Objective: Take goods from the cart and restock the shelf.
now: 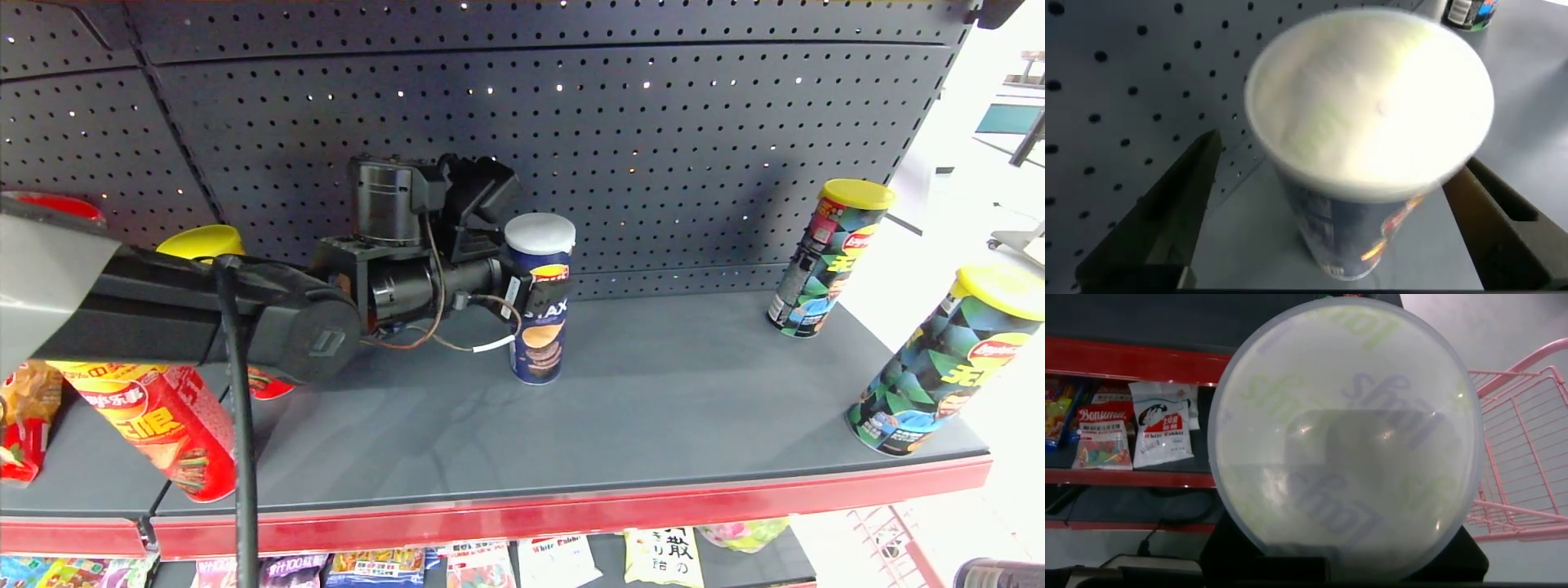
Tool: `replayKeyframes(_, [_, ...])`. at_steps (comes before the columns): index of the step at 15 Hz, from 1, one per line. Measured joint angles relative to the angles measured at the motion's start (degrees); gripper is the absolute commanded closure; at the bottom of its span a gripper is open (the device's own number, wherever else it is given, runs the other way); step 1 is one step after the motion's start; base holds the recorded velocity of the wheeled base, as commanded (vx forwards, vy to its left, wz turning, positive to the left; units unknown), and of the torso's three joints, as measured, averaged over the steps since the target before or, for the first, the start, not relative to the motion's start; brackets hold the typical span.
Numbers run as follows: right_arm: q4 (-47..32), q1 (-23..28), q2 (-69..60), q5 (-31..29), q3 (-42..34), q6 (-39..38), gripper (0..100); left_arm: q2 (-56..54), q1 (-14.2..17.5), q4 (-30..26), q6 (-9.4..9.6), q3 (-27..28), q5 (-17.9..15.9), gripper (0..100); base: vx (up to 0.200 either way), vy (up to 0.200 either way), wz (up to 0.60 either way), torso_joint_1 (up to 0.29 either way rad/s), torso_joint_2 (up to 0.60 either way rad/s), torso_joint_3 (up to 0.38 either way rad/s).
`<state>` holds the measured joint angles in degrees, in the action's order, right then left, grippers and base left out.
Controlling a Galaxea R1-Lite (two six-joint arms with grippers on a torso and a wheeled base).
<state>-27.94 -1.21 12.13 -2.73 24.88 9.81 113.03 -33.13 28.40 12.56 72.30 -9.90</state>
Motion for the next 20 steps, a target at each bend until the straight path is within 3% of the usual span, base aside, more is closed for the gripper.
replayKeyframes(6, [0.0,0.02,0.24,0.0,-0.02,-0.1,100,1.05,-0.66,-0.02,-0.96,0.57,0.73,0,0.0,0.0,0.0,0.0,0.0,0.0])
replayKeyframes(7, [0.0,0.06,0.27,0.02,-0.02,-0.1,100,1.13,-0.74,-0.05,-0.99,0.57,0.84,100,0.0,0.0,0.0,0.0,0.0,0.0])
replayKeyframes(13, [0.0,0.05,0.27,0.0,0.0,-0.07,100,1.05,-1.27,-0.18,-1.5,0.29,0.77,100,0.0,0.0,0.0,0.0,0.0,0.0])
replayKeyframes(16, [0.0,0.06,0.27,0.0,0.0,-0.07,100,-0.16,-2.15,-0.35,-5.41,-0.12,0.66,100,0.0,0.0,0.0,0.0,0.0,0.0])
replayKeyframes(17, [0.0,0.05,0.27,0.02,0.0,-0.05,100,-1.16,-2.5,-0.46,-7.61,-0.34,0.46,100,0.0,0.0,0.0,0.0,0.0,0.0])
replayKeyframes(20, [0.0,0.05,0.35,0.0,0.0,-0.07,100,-5.36,-3.38,-0.38,-9.0,-4.01,-0.41,100,0.0,0.0,0.0,0.0,0.0,0.0])
